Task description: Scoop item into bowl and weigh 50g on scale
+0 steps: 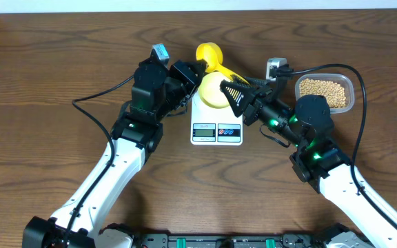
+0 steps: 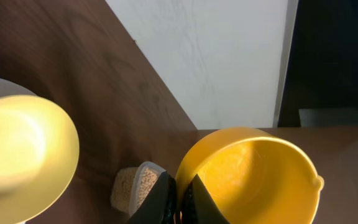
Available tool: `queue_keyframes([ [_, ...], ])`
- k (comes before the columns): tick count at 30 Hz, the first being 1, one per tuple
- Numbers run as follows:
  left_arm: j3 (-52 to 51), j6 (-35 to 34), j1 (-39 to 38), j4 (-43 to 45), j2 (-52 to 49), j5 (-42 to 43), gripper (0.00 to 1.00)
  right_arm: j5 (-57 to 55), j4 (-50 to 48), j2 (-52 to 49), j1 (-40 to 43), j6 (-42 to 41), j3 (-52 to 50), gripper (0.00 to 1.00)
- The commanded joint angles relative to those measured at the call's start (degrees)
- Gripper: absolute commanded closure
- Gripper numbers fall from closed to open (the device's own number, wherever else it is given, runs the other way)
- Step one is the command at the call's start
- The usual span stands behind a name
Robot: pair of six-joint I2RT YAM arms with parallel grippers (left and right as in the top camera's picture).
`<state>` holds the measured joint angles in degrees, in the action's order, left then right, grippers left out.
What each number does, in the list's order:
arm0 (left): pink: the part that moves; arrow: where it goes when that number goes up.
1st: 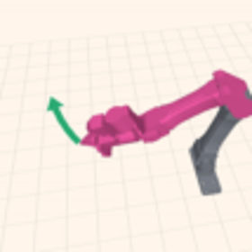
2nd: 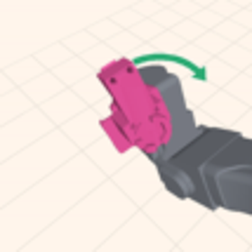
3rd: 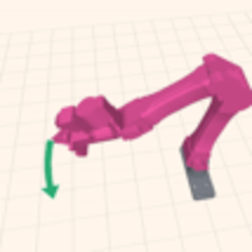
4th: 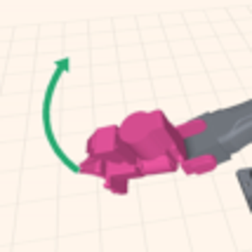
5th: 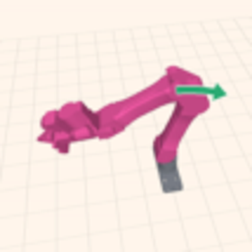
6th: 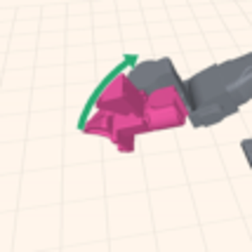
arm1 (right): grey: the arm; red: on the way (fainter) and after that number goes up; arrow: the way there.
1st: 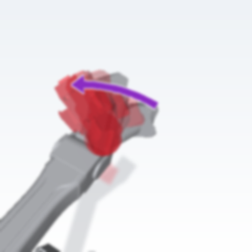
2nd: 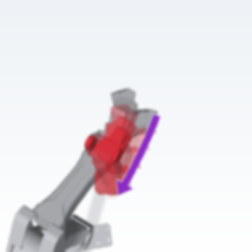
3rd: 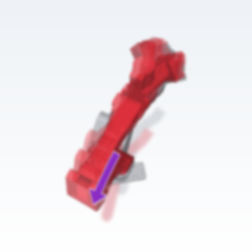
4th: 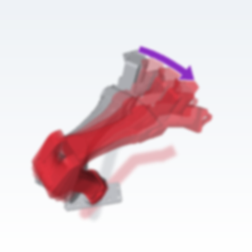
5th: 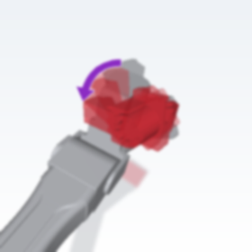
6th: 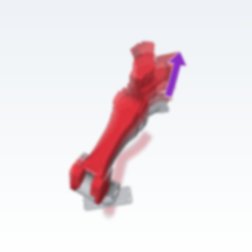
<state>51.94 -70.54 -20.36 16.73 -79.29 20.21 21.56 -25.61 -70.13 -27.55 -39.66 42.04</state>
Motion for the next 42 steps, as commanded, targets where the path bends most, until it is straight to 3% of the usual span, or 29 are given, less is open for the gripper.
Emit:
queue_keyframes([
  [1,0.31,-1.33,-0.09,0.00,0.20,-0.98,0.93,-1.66,-0.35,0.15,0.39,-0.50,1.07,0.51],
  [22,0.31,-1.33,-0.22,-1.27,0.20,-1.84,0.93,-0.20,-0.22,0.13,2.01,5.25,2.84,0.51],
  [29,0.31,-1.33,-0.24,-1.27,0.20,-1.81,0.92,-0.17,8.15,0.13,2.01,5.42,7.65,0.51],
  [37,0.31,-1.31,-0.24,-1.27,0.20,-1.84,0.92,-0.33,24.04,-0.72,2.01,7.52,17.05,0.49],
  [42,0.31,-1.31,-0.24,-1.27,0.20,-1.81,0.92,-0.63,25.44,-1.57,2.01,7.61,17.86,0.47],
])
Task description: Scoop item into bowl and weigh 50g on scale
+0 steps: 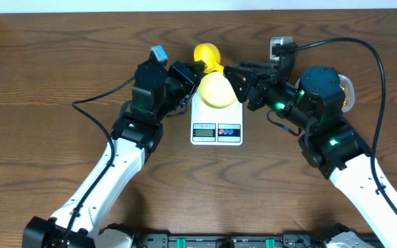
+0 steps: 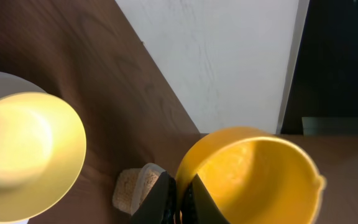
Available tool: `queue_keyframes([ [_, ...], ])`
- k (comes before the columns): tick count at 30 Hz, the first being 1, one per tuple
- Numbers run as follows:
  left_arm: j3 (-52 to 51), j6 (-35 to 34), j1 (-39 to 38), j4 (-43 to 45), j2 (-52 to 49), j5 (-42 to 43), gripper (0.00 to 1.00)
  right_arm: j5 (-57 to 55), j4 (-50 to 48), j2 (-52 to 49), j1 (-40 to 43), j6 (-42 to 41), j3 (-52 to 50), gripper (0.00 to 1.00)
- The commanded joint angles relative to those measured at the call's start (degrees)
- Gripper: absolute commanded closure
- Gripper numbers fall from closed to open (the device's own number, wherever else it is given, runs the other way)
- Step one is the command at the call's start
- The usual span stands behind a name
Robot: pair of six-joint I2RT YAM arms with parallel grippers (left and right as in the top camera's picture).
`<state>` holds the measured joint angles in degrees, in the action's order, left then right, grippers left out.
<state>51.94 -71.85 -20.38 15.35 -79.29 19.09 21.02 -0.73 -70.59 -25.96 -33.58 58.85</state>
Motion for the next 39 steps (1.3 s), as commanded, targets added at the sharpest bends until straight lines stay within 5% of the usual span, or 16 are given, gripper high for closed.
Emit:
queue_keyframes([
  [1,0.31,0.00,-0.22,0.11,0.20,-0.70,0.93,-0.07,0.59,-1.44,0.42,1.51,1.05,0.47],
  [25,0.31,-0.02,-0.22,0.13,0.20,-0.70,0.93,6.25,2.91,-4.35,6.08,10.10,1.49,0.43],
  [39,0.31,-0.04,-0.22,0.13,0.20,-0.42,0.92,11.54,3.98,-4.98,6.03,10.10,1.46,0.55],
])
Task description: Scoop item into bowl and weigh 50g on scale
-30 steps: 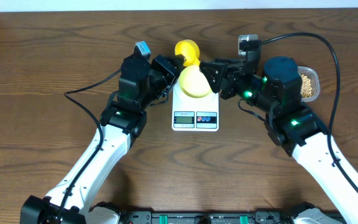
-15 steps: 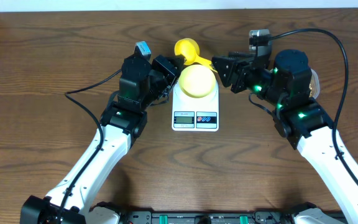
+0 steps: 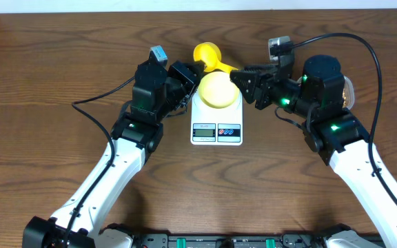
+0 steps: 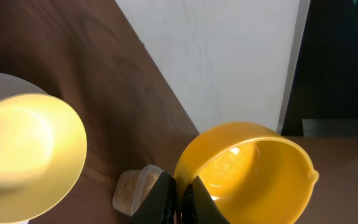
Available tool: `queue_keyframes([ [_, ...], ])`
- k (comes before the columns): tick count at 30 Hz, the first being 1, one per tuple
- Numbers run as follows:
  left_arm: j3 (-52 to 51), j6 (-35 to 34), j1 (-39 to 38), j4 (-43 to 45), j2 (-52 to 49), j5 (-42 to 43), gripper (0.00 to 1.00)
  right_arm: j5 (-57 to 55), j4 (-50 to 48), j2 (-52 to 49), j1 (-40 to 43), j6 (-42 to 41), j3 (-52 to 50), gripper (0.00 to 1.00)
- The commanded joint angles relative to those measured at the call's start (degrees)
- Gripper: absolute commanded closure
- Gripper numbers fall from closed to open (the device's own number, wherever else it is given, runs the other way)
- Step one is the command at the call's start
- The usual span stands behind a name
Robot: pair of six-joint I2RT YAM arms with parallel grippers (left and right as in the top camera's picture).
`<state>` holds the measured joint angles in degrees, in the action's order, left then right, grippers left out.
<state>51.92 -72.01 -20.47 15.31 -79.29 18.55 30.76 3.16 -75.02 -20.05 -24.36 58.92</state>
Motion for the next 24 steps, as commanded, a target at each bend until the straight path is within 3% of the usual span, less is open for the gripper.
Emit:
queue_keyframes([
  [1,0.33,0.11,-0.13,0.17,0.20,0.31,0.93,1.77,0.07,-0.63,0.13,0.85,1.40,0.58],
  [24,0.33,0.13,-0.13,0.15,0.20,0.28,0.92,1.81,0.90,-0.66,0.09,0.85,1.40,0.91],
])
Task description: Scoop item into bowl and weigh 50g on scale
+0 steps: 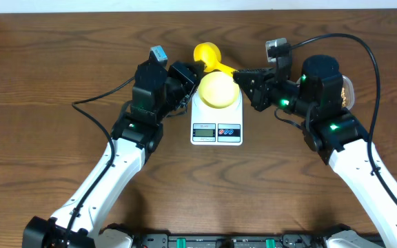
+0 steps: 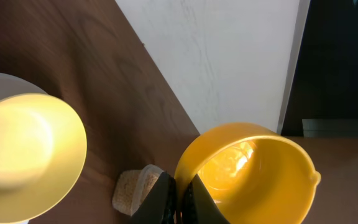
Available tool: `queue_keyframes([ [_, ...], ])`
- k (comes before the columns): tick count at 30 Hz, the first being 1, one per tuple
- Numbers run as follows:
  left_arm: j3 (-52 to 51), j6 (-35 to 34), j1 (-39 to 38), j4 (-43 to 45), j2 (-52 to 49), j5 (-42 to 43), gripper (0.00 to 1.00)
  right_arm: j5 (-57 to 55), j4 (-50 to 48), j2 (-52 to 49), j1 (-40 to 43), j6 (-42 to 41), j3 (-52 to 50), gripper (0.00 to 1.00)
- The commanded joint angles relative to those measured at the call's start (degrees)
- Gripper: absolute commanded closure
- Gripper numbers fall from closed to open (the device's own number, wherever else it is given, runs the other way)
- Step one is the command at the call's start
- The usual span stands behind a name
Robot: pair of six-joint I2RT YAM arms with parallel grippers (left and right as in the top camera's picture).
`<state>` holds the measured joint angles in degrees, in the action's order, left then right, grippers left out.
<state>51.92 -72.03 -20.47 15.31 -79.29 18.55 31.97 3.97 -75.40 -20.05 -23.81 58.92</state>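
A pale yellow bowl (image 1: 217, 89) (image 2: 23, 146) stands on the white scale (image 1: 217, 127). Just behind it hangs the yellow scoop (image 1: 205, 53) (image 2: 253, 174), its cup empty and its handle pointing right. My left gripper (image 1: 193, 69) (image 2: 180, 186) is shut on the rim of the scoop's cup. My right gripper (image 1: 243, 79) reaches in from the right, its fingers at the end of the scoop's handle; whether they clamp it does not show. The tub of soybeans (image 1: 348, 89) (image 2: 135, 186) sits at the back right, mostly hidden under the right arm.
The table's far edge meets a white wall (image 2: 229, 62) right behind the scoop. Cables (image 1: 95, 100) trail from both arms across the wood. The scale's display (image 1: 204, 129) faces the front edge.
My right gripper has edged slightly left along the scoop's handle. The scoop's cup has shifted a touch in the left wrist view. The left gripper still holds its rim.
My right gripper hung open over the bowl's right edge, with the bean tub in plain sight. It was then farther back, level with the scoop's handle, its arm covering the tub. It has since stayed at the handle's end. My left gripper held the scoop's rim throughout.
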Motion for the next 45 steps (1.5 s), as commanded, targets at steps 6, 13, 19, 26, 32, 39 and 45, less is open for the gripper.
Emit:
queue_keyframes([
  [6,0.33,0.15,-0.13,0.15,0.20,0.28,0.92,0.61,0.11,-0.28,0.09,0.31,1.40,0.99],
  [13,0.33,0.17,-0.13,0.17,0.20,0.28,0.76,0.46,0.09,-0.28,0.09,0.28,1.40,0.99],
  [19,0.33,0.39,-0.13,0.13,0.20,0.28,0.23,-6.82,0.09,-0.26,0.09,0.13,1.40,0.99],
  [26,0.33,3.63,-0.13,0.13,0.20,0.28,0.22,-15.39,0.33,-0.26,0.11,3.58,1.40,0.99],
  [32,0.33,14.05,-0.13,-3.06,0.20,0.26,0.22,-20.68,4.24,-0.26,0.15,3.80,1.40,0.99],
  [39,0.33,29.05,-0.13,-6.21,0.20,0.28,0.30,-24.92,7.23,0.17,0.15,4.79,1.40,0.99],
  [45,0.33,35.01,-0.13,-9.31,0.20,0.07,0.34,-26.10,10.56,1.73,0.26,4.87,1.40,0.99],
])
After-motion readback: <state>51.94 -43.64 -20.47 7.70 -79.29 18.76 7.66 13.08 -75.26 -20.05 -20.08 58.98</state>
